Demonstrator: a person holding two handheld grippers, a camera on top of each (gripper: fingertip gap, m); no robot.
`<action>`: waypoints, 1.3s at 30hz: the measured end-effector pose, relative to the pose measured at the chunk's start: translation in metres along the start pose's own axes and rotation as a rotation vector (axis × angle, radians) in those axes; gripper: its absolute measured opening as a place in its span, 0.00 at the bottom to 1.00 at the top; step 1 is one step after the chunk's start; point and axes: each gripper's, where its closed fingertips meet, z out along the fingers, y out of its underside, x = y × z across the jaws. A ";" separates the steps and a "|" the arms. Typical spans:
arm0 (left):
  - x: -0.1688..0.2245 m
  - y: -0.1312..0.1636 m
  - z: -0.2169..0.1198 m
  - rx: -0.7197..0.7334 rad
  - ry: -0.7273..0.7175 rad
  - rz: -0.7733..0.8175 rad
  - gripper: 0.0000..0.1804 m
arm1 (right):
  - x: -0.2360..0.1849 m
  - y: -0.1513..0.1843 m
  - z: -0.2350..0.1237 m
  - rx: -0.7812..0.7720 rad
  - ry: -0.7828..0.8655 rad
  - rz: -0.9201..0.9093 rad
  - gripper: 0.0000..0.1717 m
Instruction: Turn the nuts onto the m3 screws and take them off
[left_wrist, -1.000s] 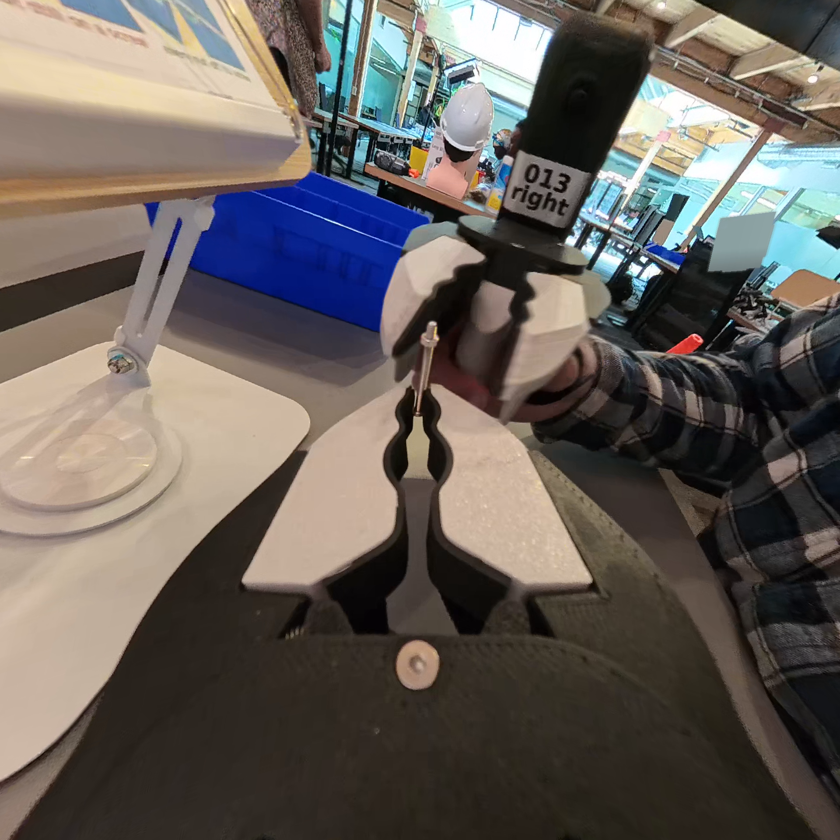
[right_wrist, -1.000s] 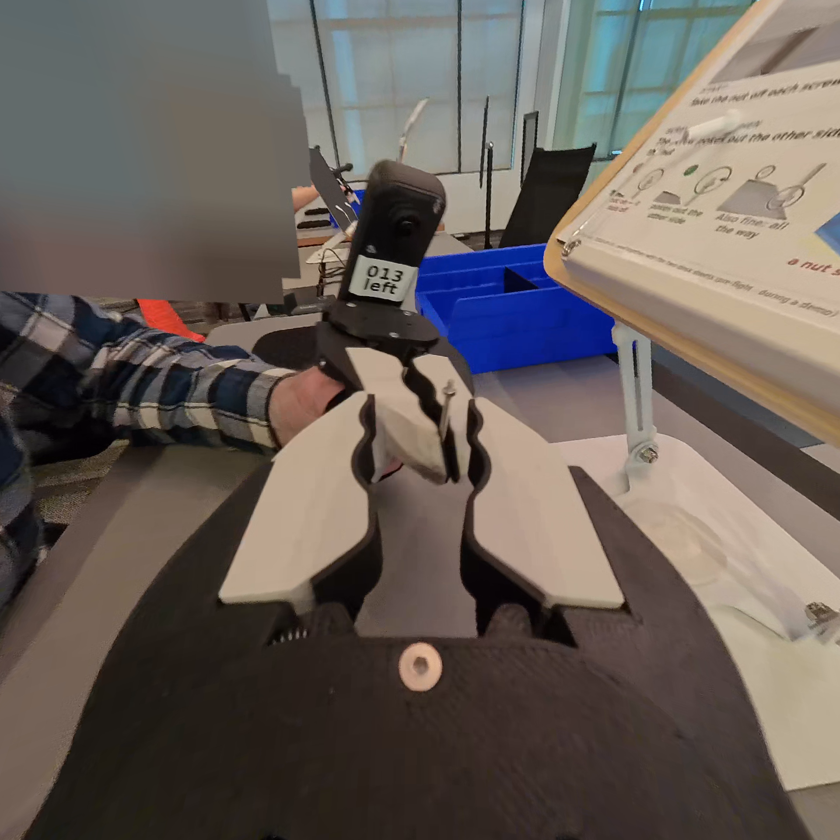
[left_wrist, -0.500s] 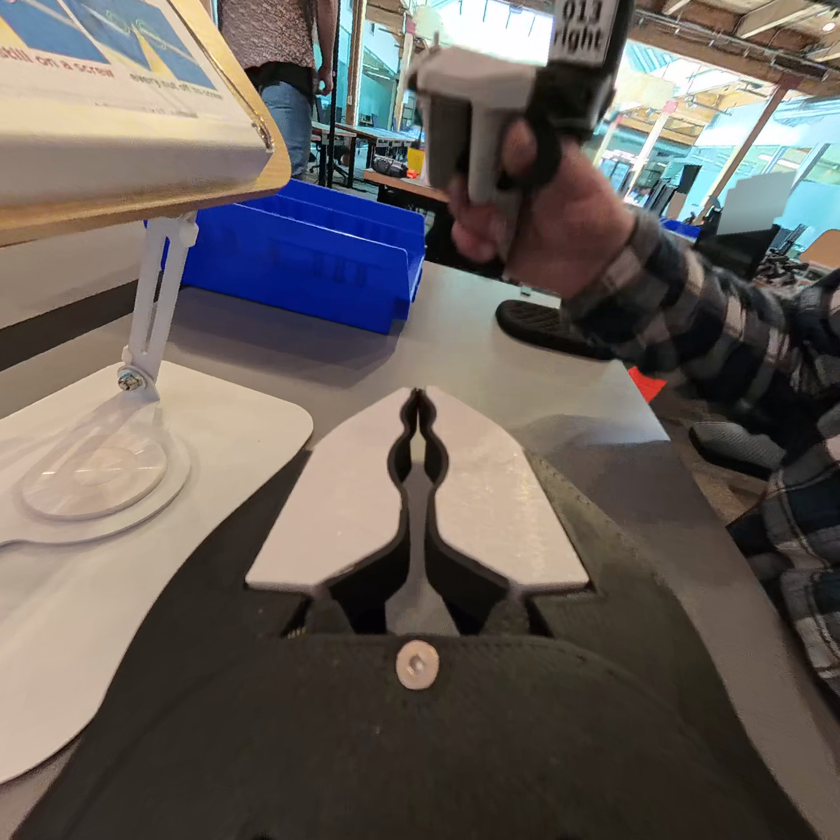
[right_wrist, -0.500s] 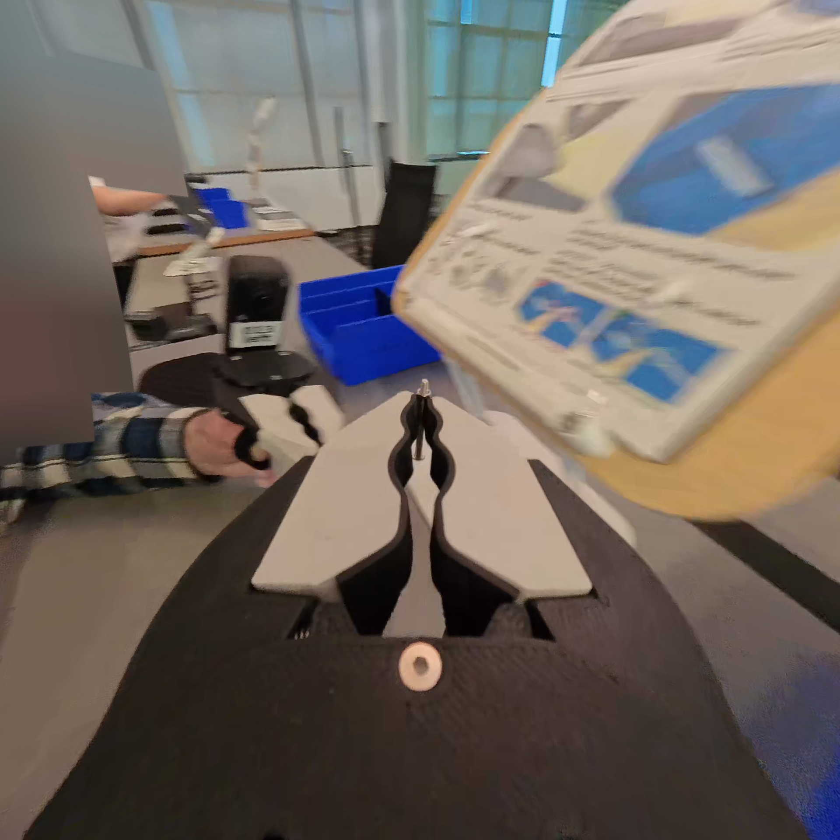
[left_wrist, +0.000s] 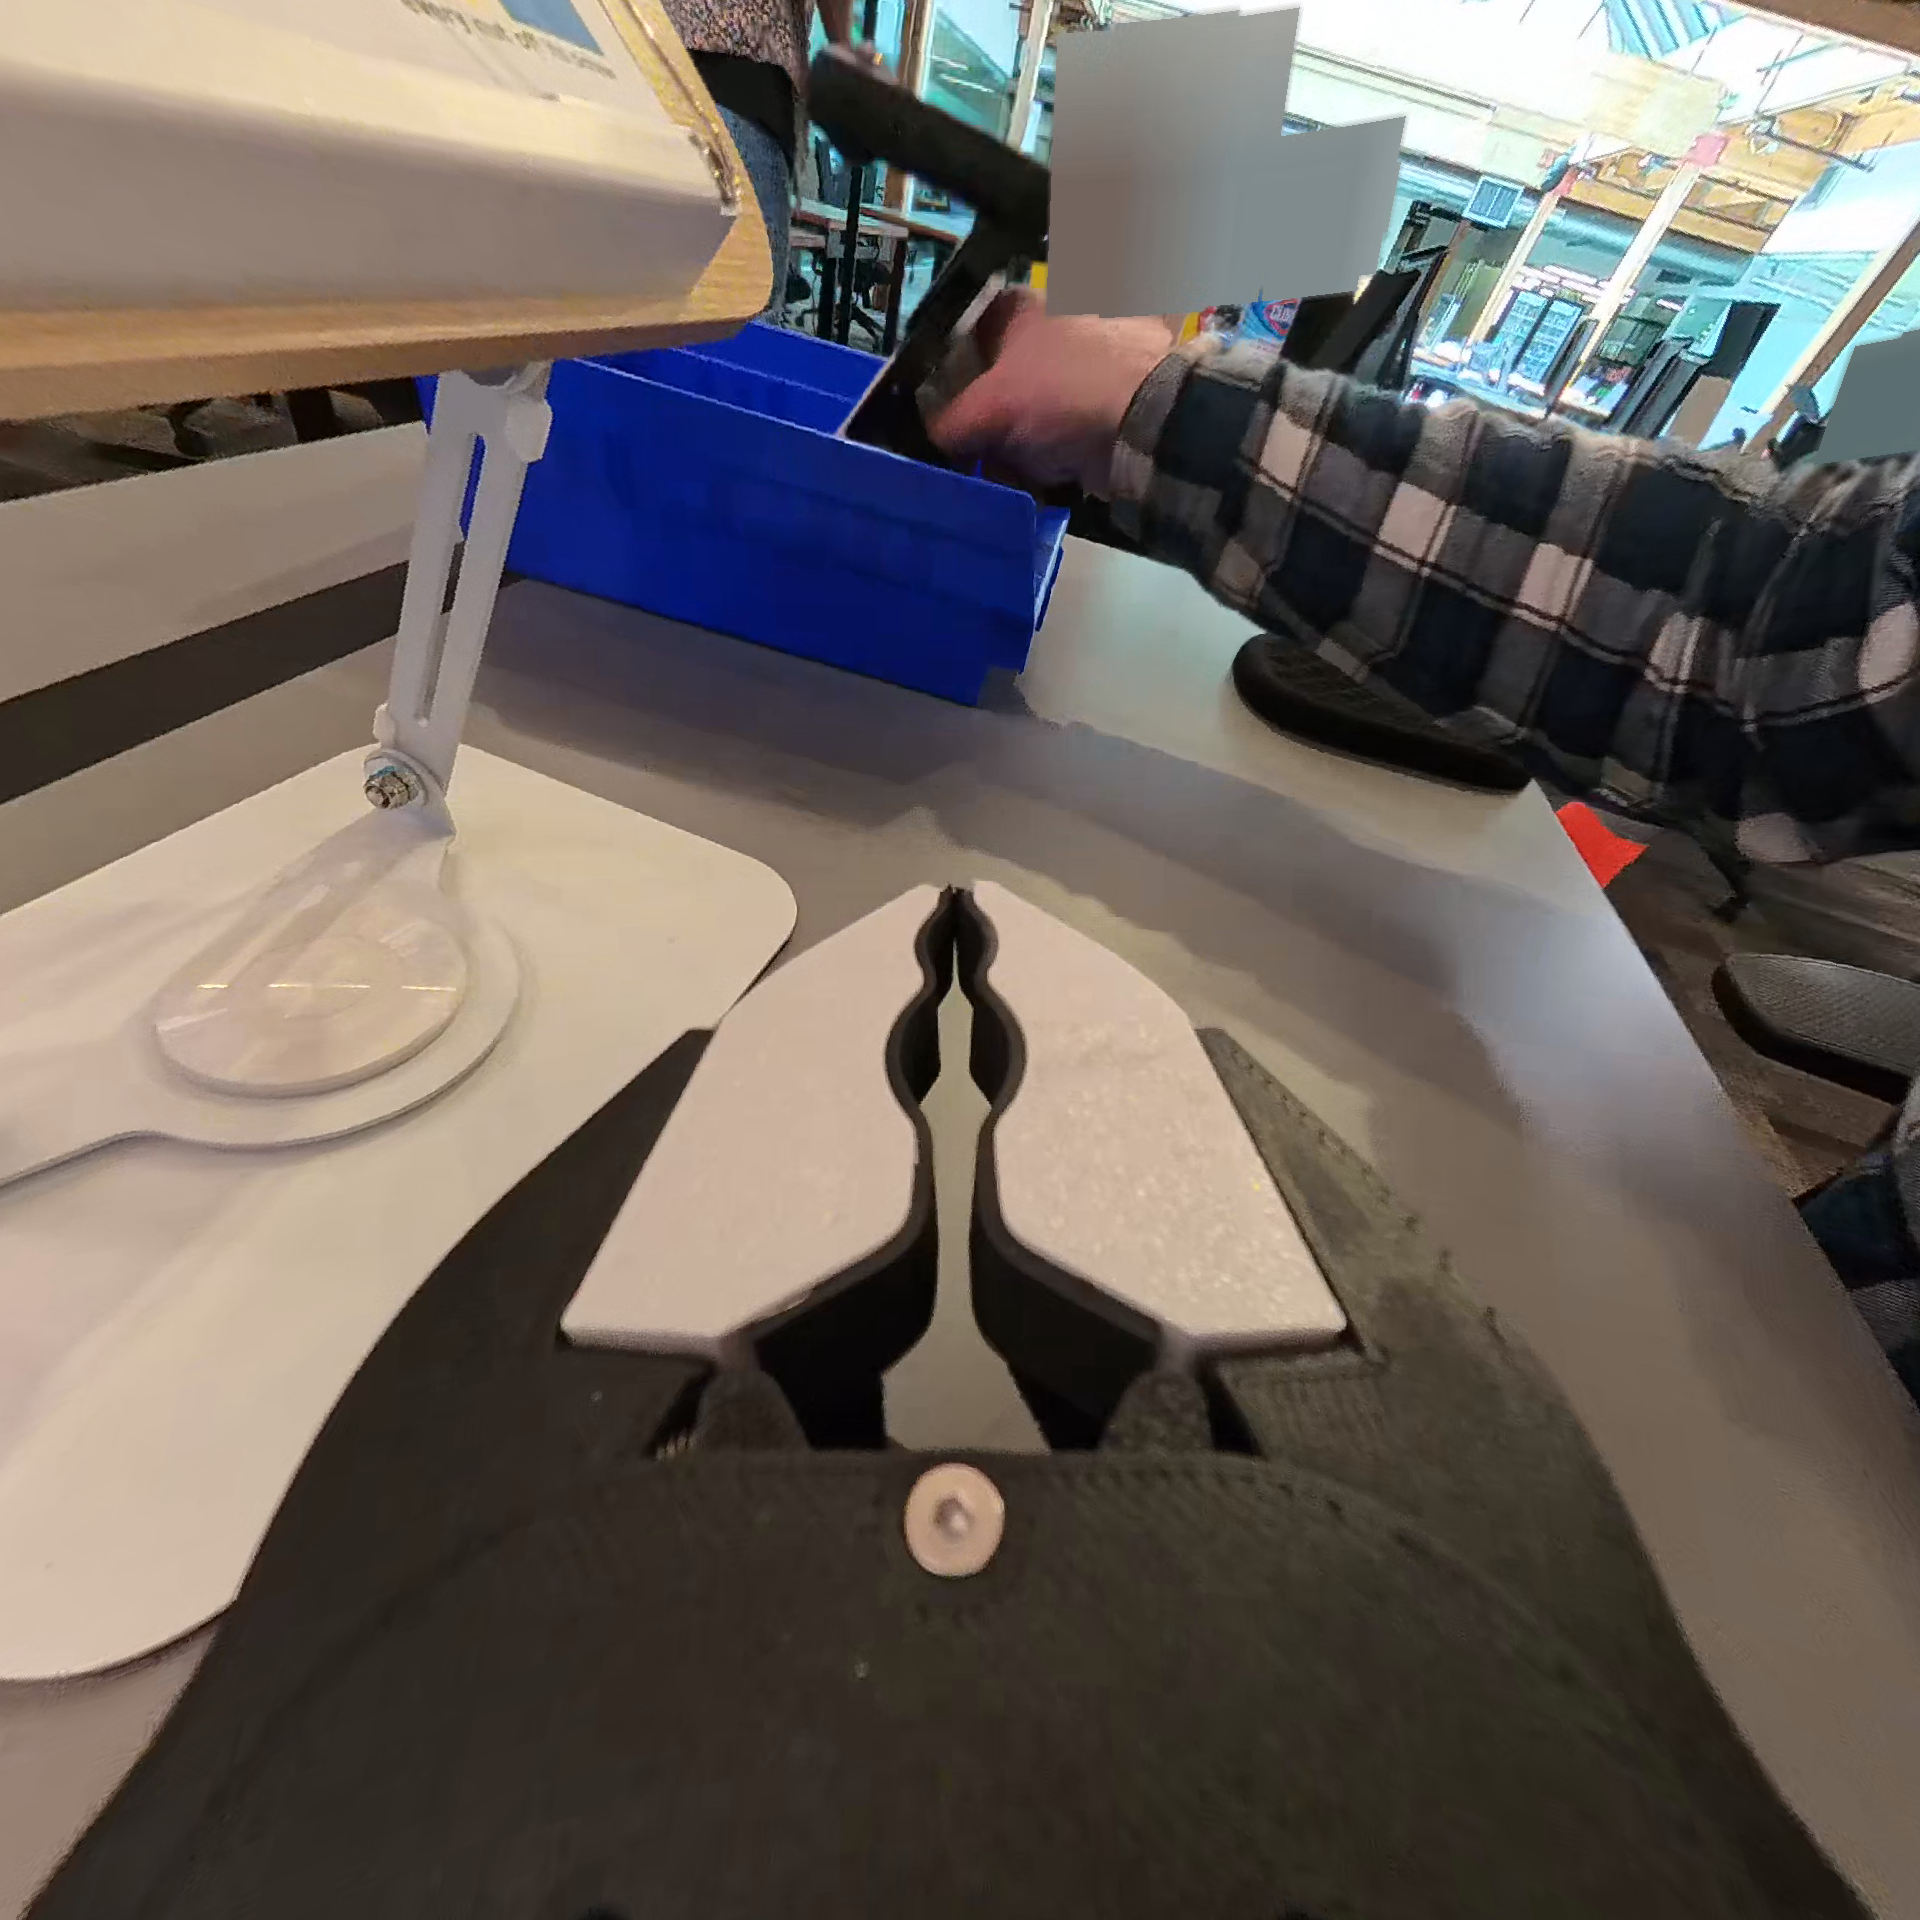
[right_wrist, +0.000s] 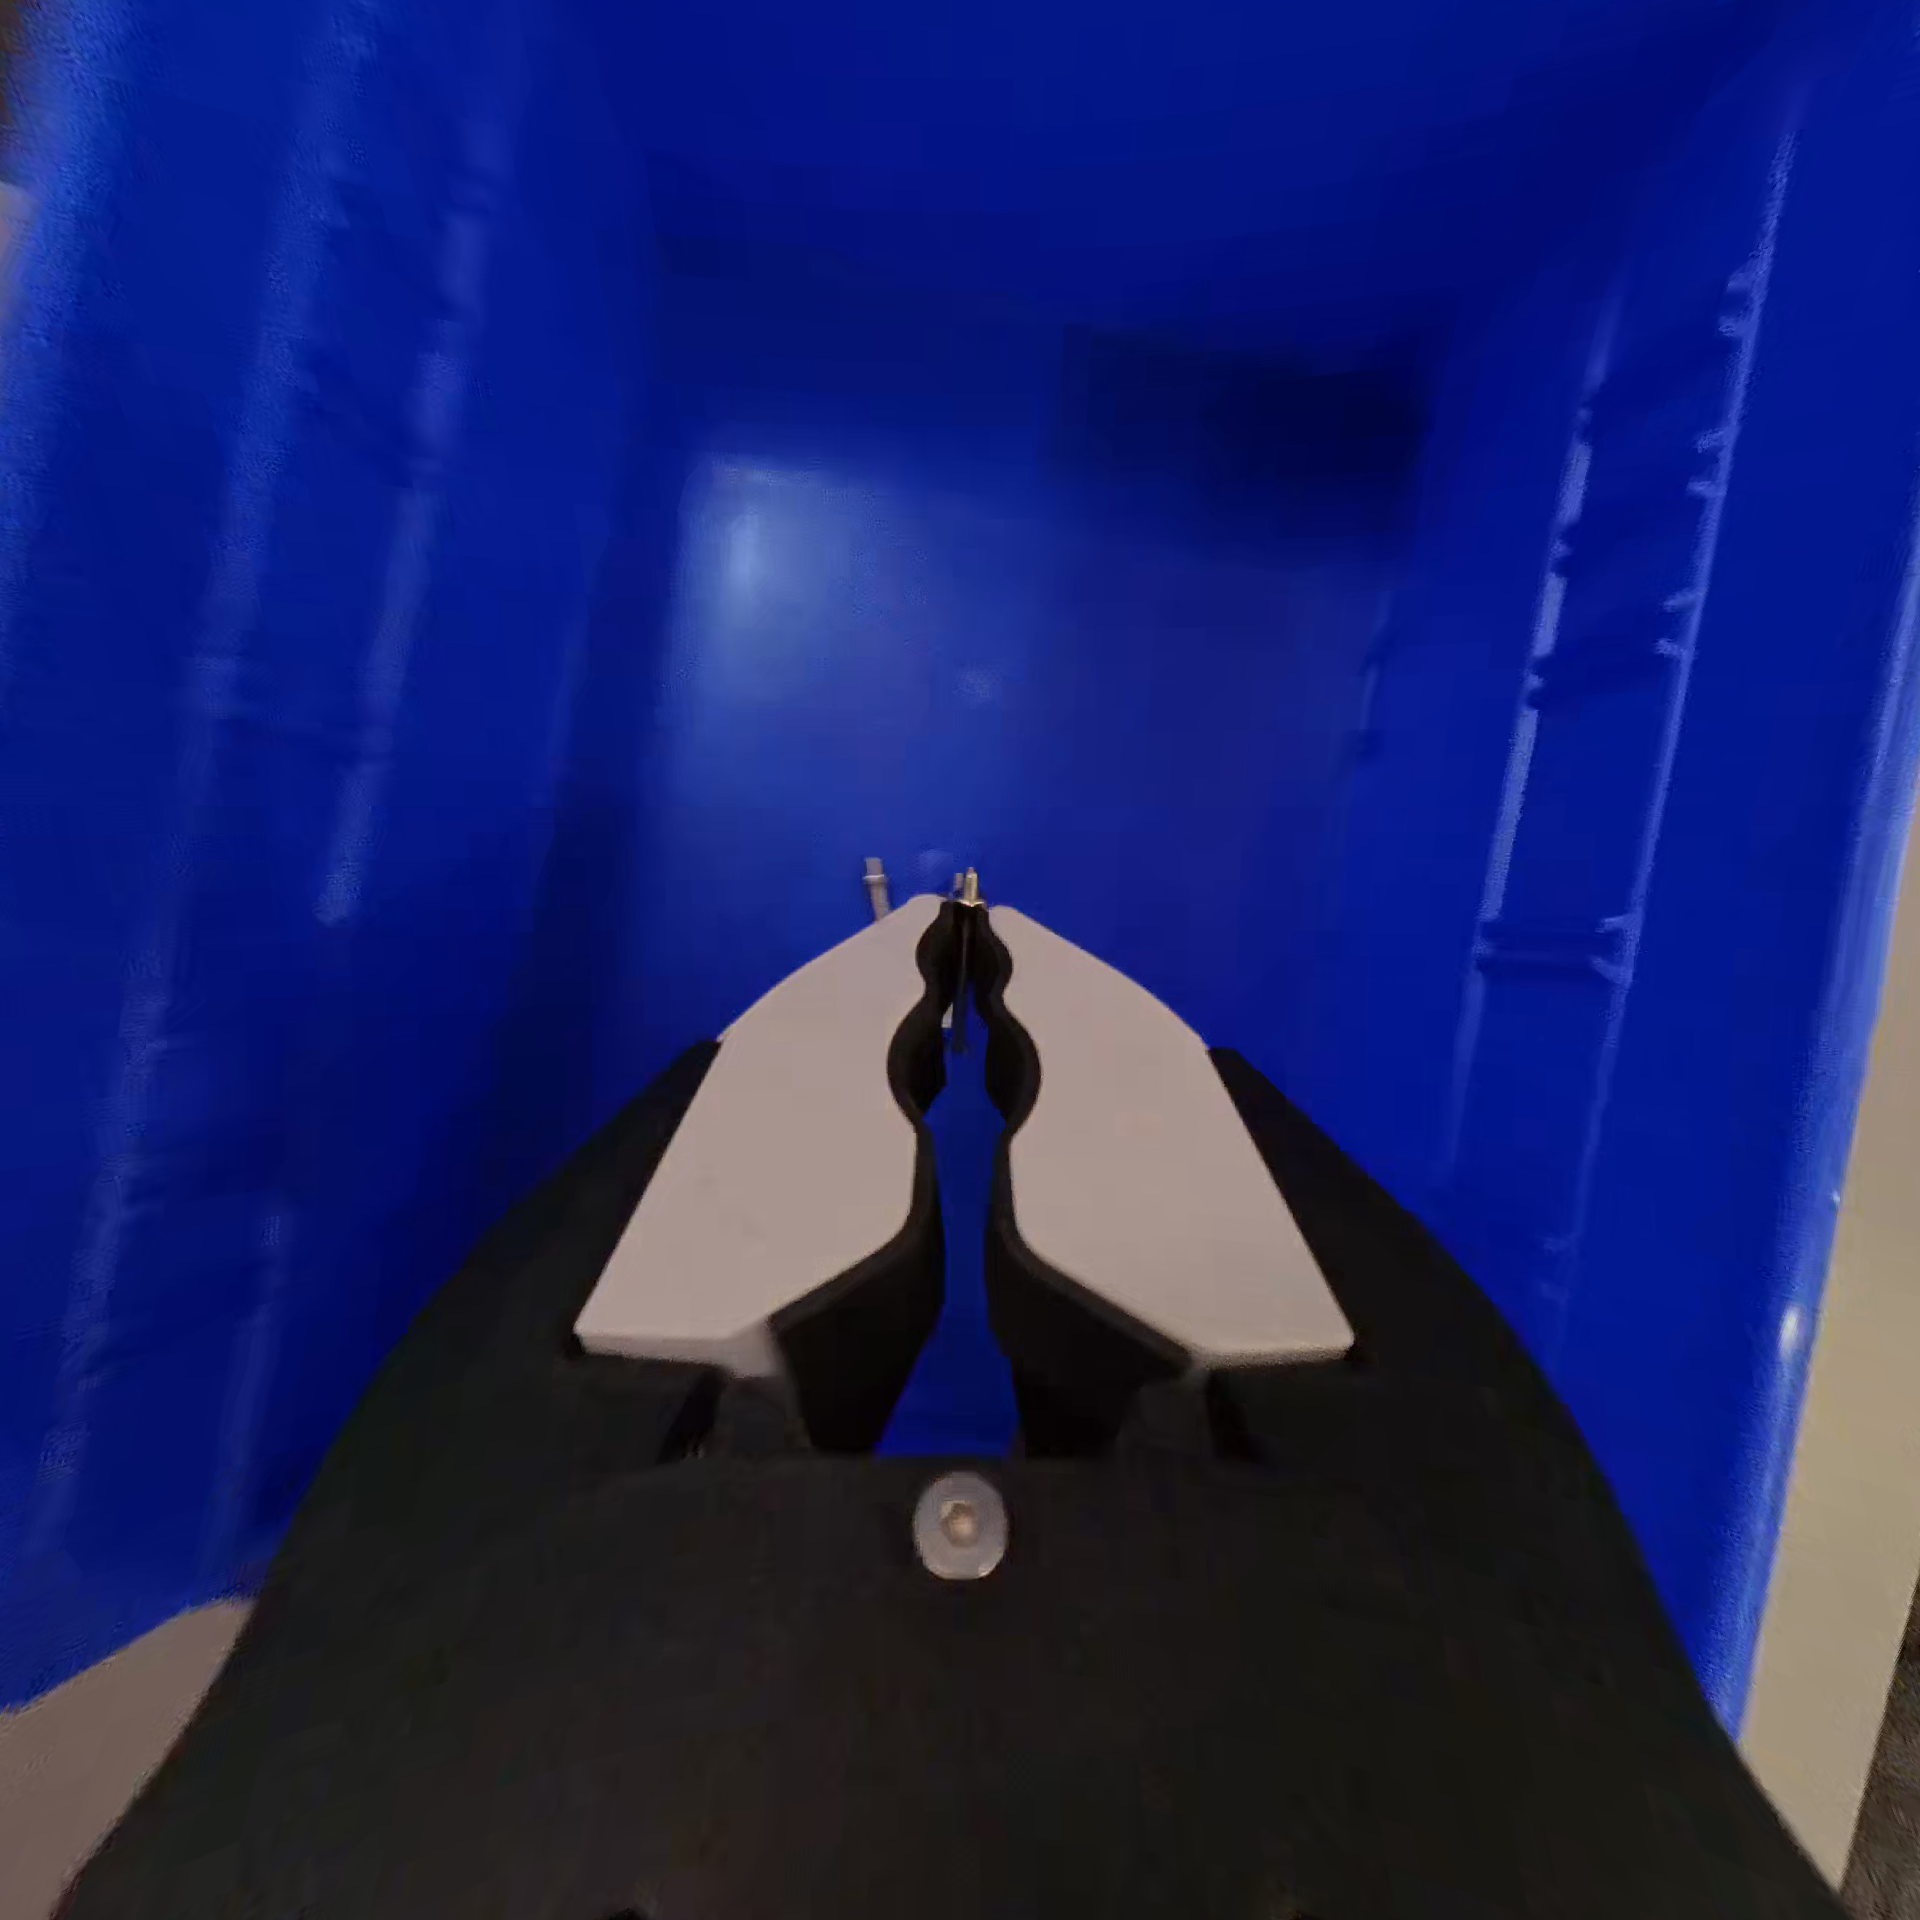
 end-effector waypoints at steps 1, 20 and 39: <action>0.000 0.000 0.000 0.001 0.005 -0.005 0.00 | 0.004 0.006 0.009 -0.041 -0.009 0.027 0.02; 0.004 -0.048 -0.035 0.038 -0.130 0.157 0.02 | -0.196 0.001 -0.166 0.552 -0.140 -0.403 0.00; -0.268 -0.080 -0.284 -0.643 -0.782 0.165 0.14 | -0.404 0.067 -0.070 0.618 -0.555 -0.724 0.00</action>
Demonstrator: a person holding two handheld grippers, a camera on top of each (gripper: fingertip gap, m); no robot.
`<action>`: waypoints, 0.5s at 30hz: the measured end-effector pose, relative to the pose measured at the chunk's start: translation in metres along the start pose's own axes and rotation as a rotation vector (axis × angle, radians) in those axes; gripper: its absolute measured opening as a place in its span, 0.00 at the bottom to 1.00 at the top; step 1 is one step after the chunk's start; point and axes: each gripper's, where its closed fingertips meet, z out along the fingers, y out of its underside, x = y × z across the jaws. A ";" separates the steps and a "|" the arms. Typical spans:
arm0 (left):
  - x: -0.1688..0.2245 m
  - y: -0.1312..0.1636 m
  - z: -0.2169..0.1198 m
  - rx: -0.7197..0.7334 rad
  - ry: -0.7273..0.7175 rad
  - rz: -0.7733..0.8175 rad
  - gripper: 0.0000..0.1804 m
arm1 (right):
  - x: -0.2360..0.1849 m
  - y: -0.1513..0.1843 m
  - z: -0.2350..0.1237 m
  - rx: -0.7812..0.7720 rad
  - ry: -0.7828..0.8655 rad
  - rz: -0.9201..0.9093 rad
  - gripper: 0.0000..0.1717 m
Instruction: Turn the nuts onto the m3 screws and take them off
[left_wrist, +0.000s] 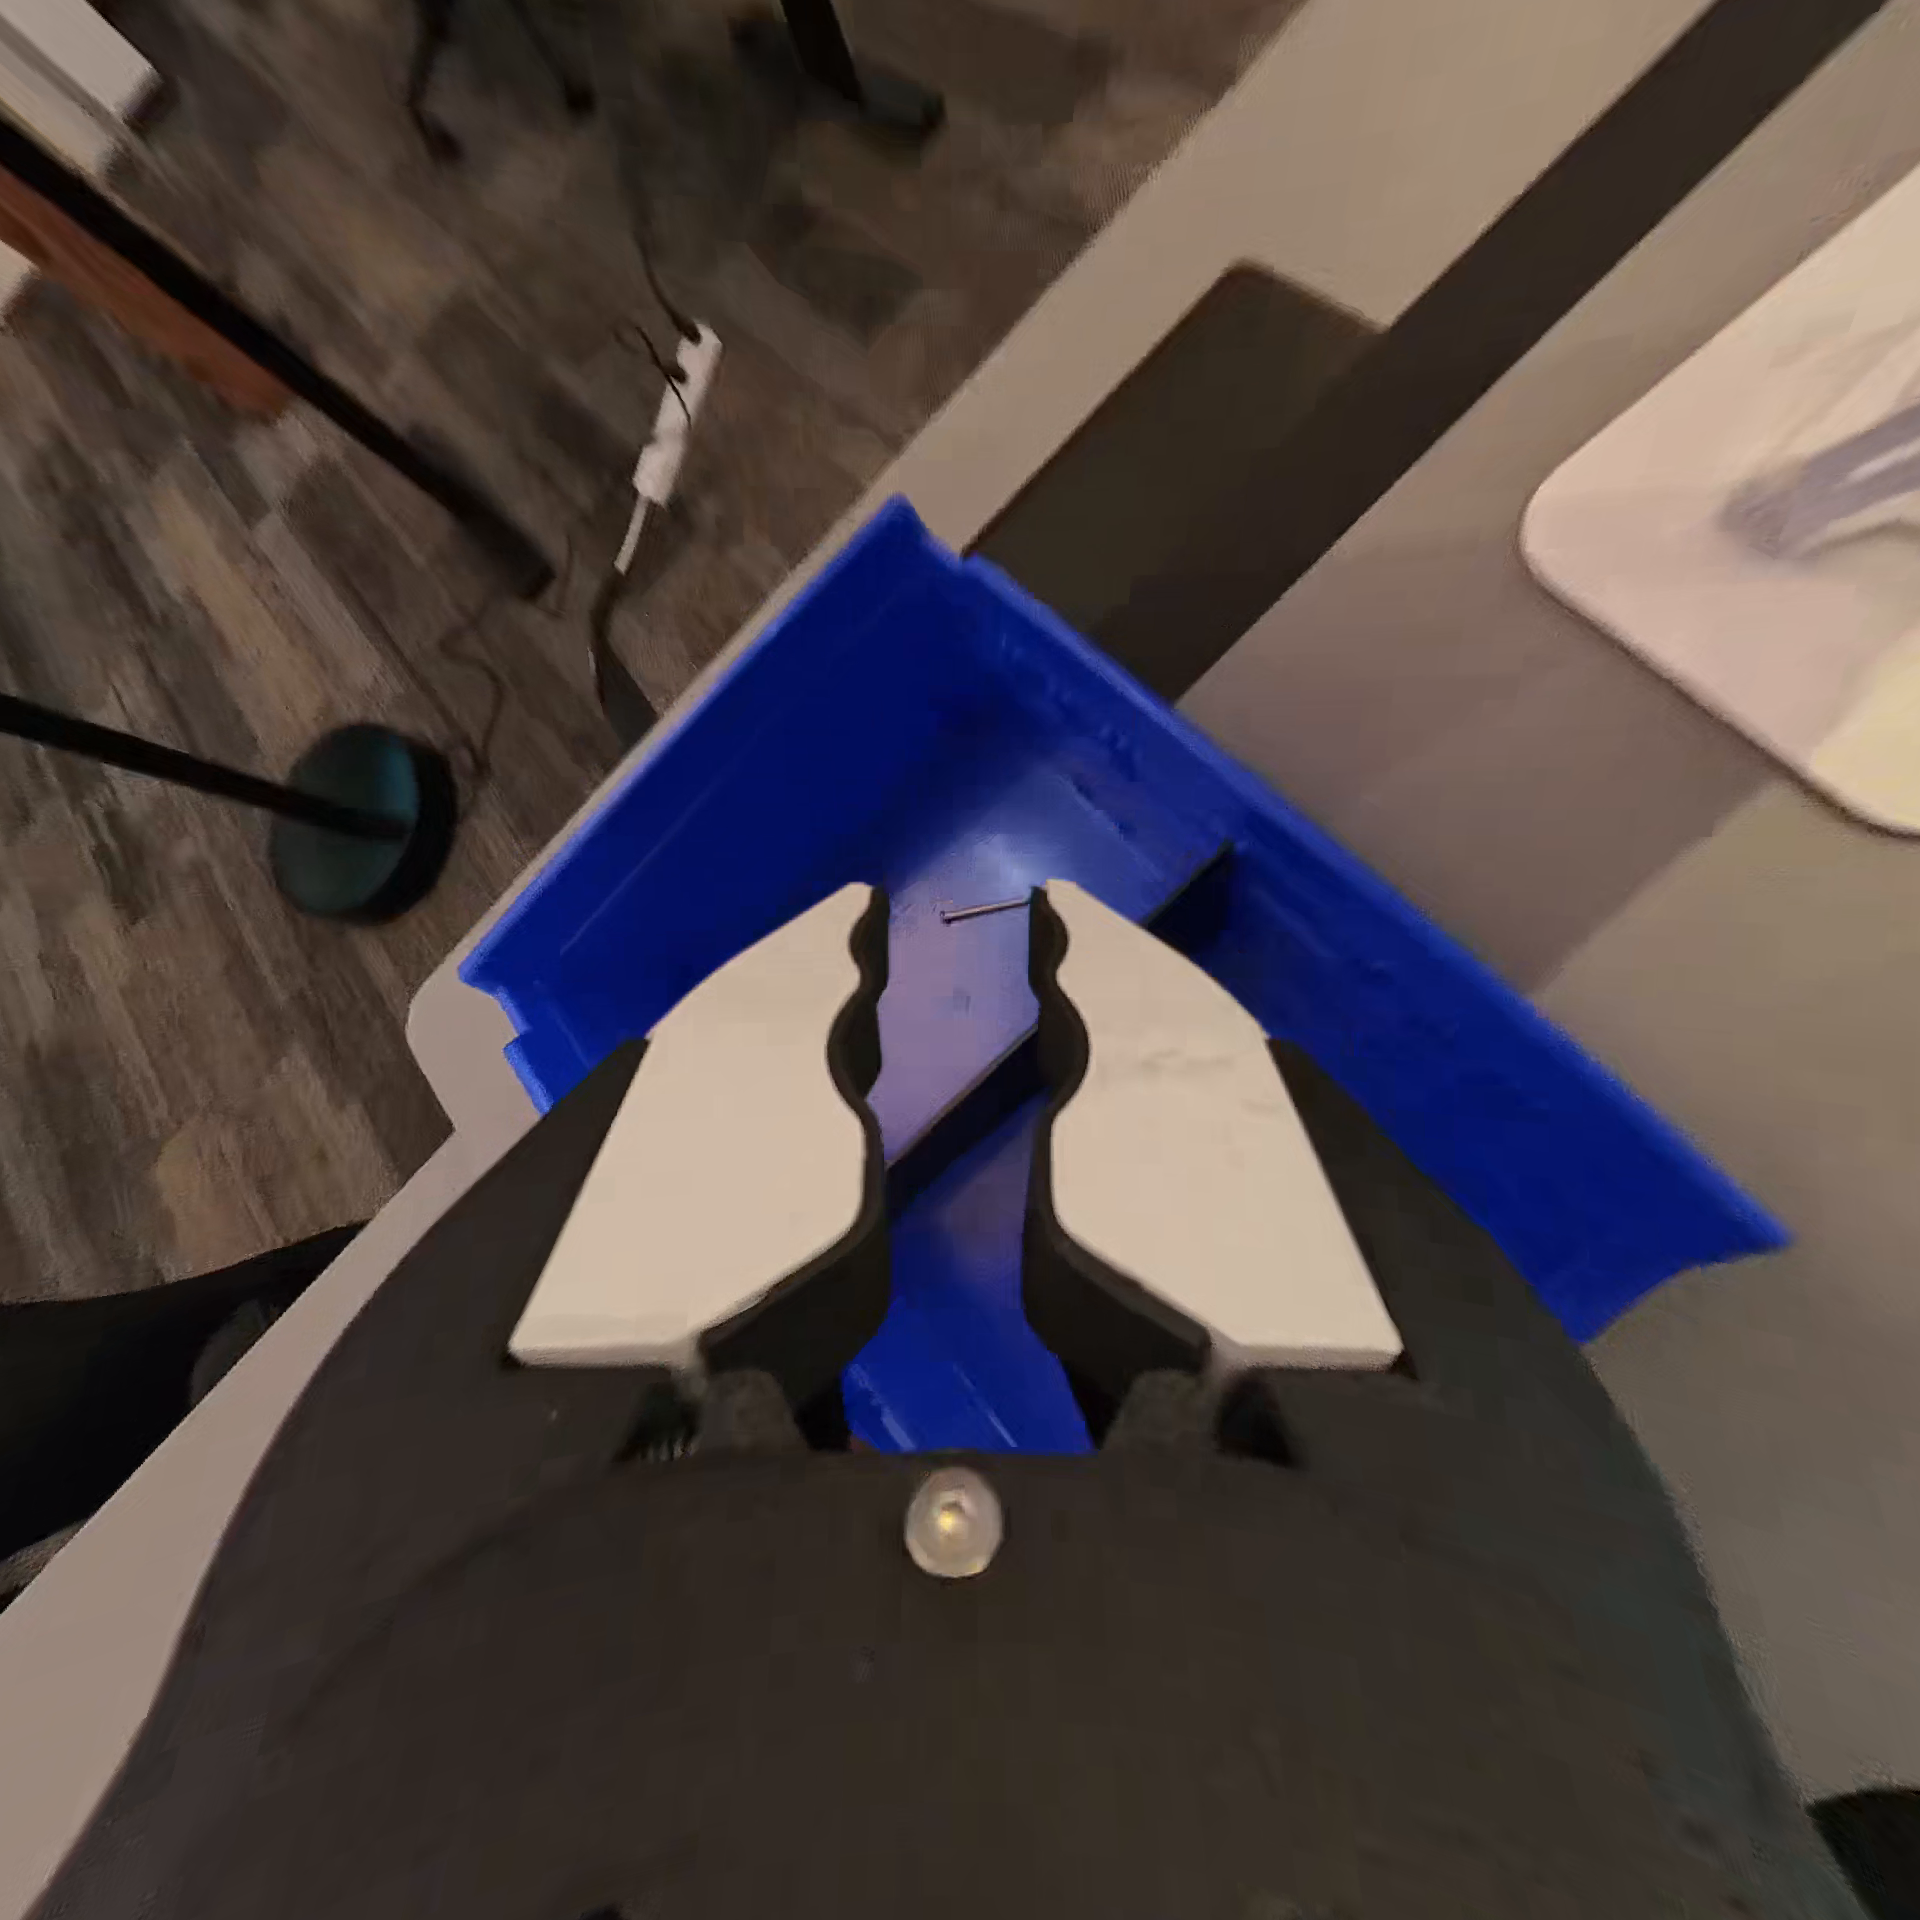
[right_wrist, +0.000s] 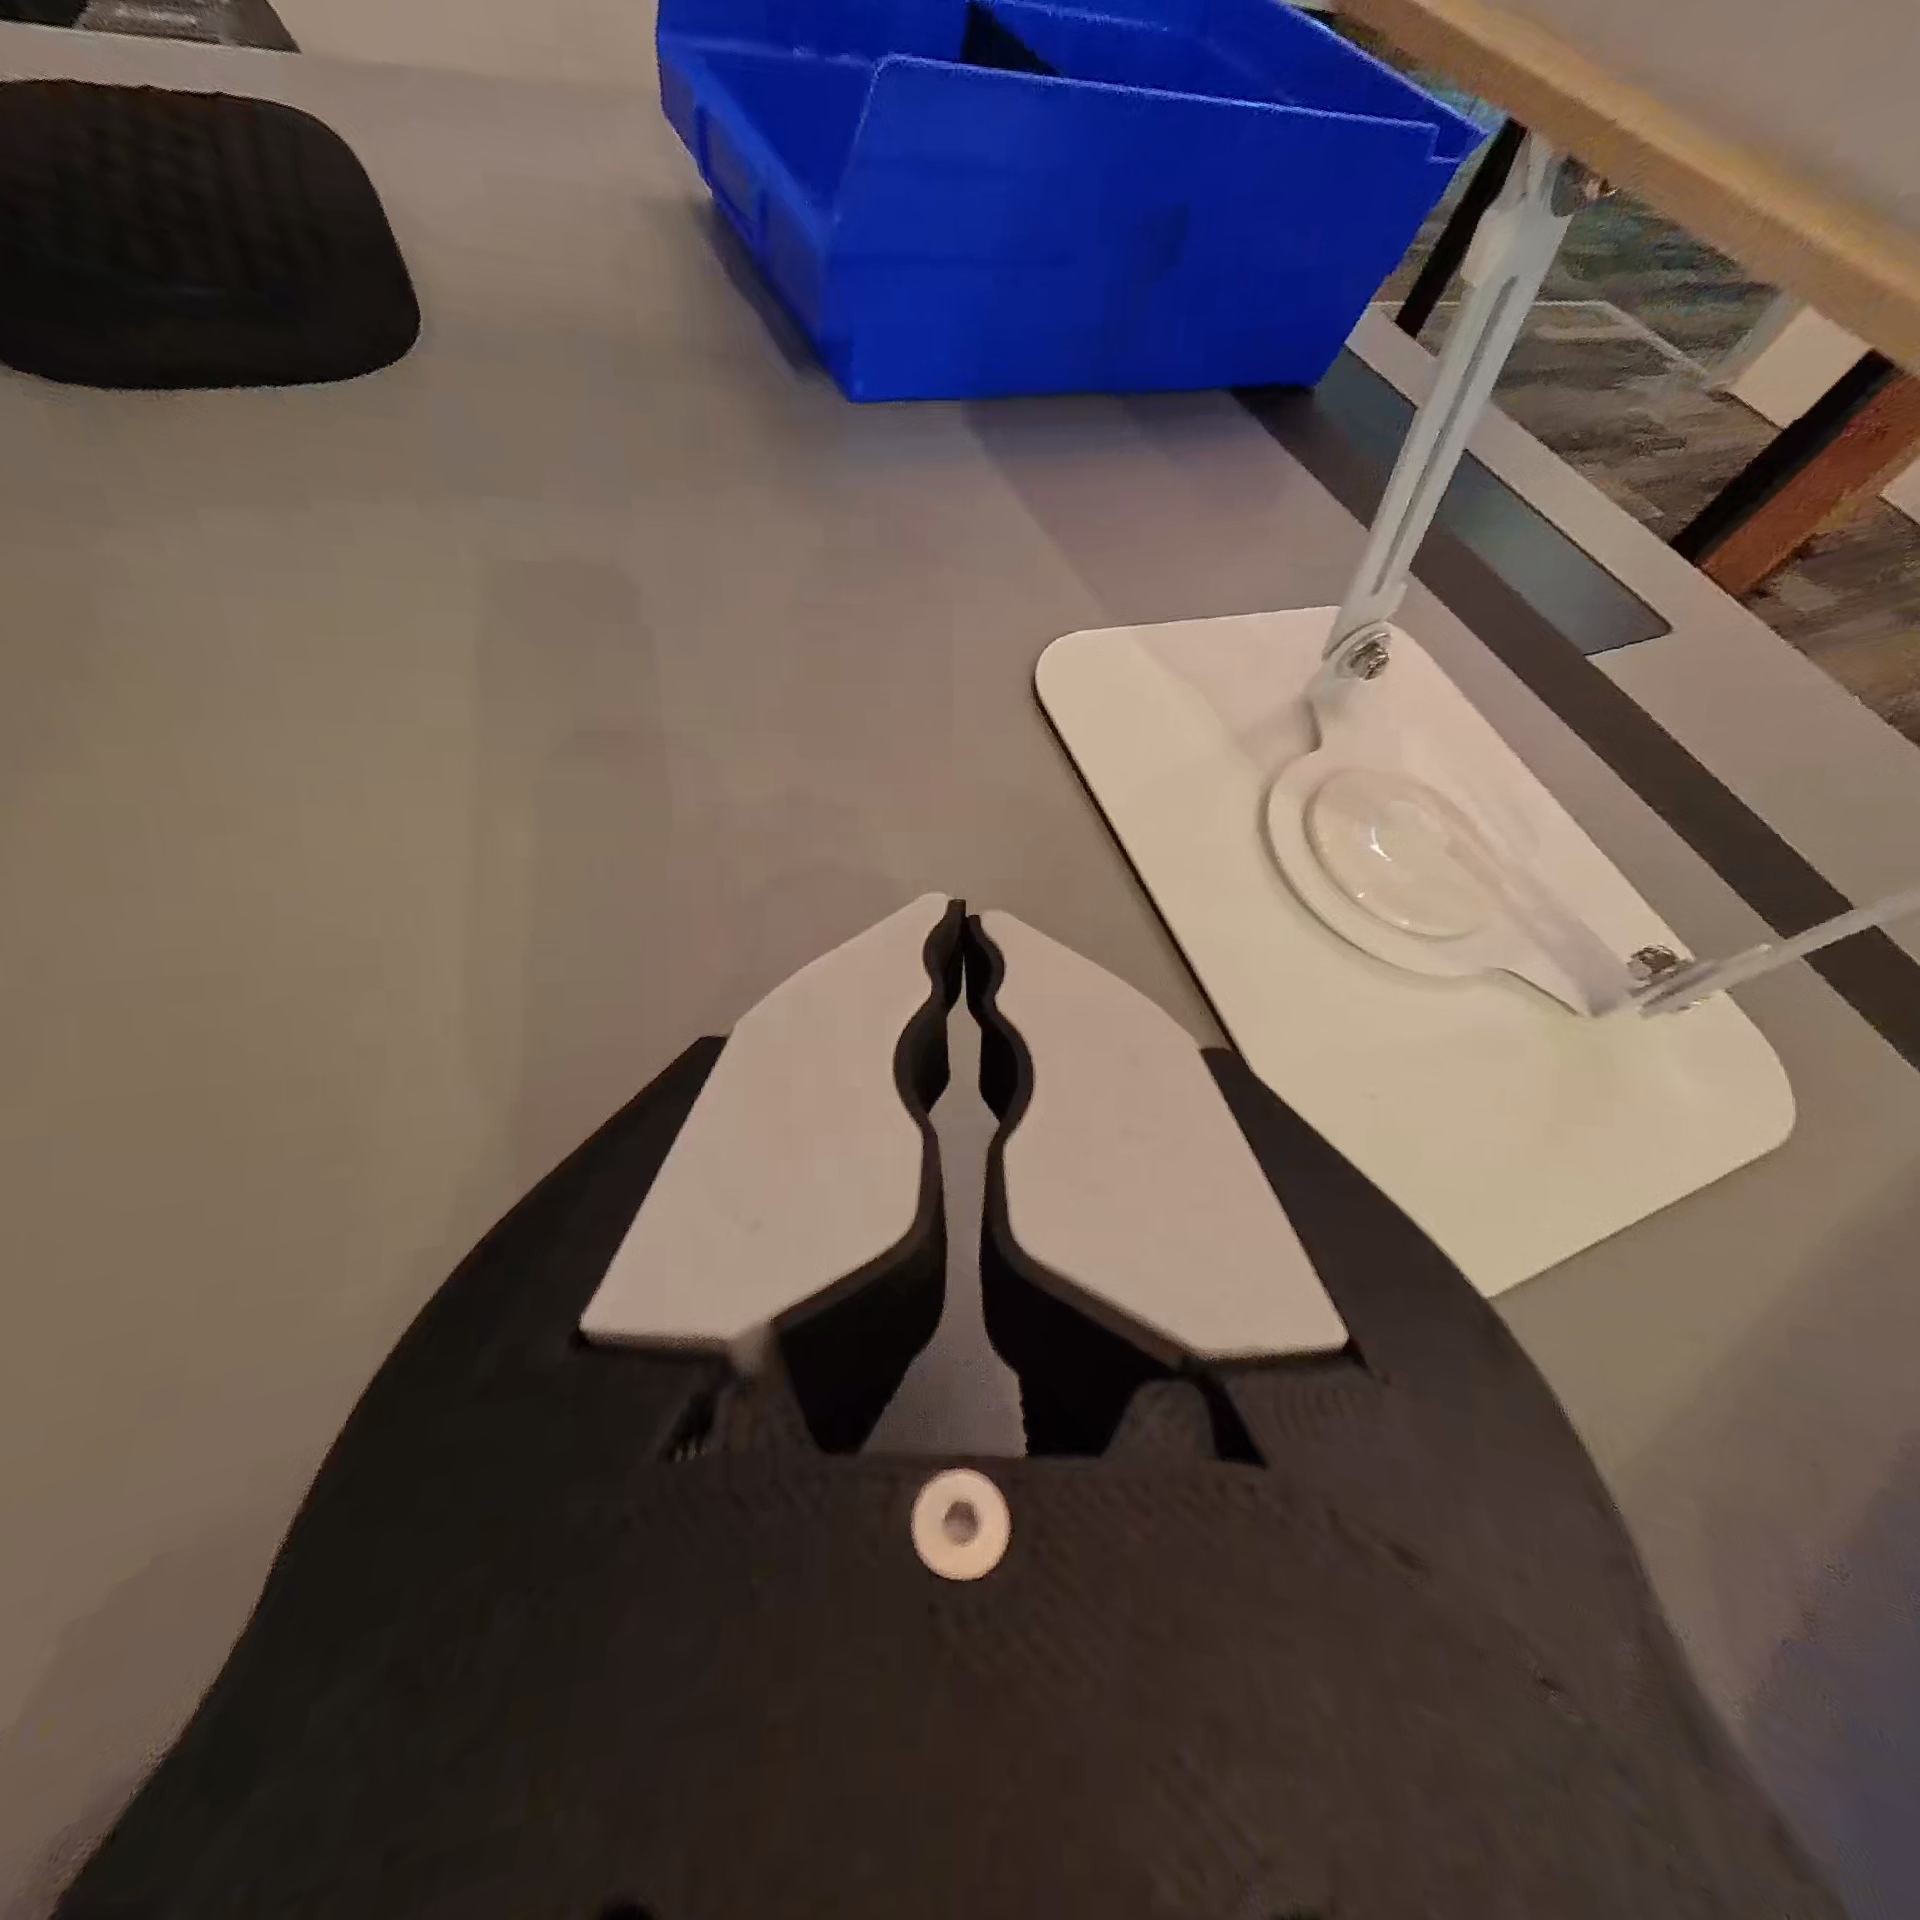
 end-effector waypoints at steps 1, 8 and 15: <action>-0.005 0.004 0.012 -0.026 0.024 0.014 0.14 | 0.001 0.002 0.000 0.005 -0.007 0.009 0.00; -0.040 0.045 0.067 -0.250 0.107 0.023 0.14 | 0.008 0.005 -0.006 0.042 -0.029 0.090 0.00; -0.015 0.064 0.103 -0.361 0.264 0.119 0.13 | 0.006 0.006 -0.006 0.035 -0.045 0.083 0.00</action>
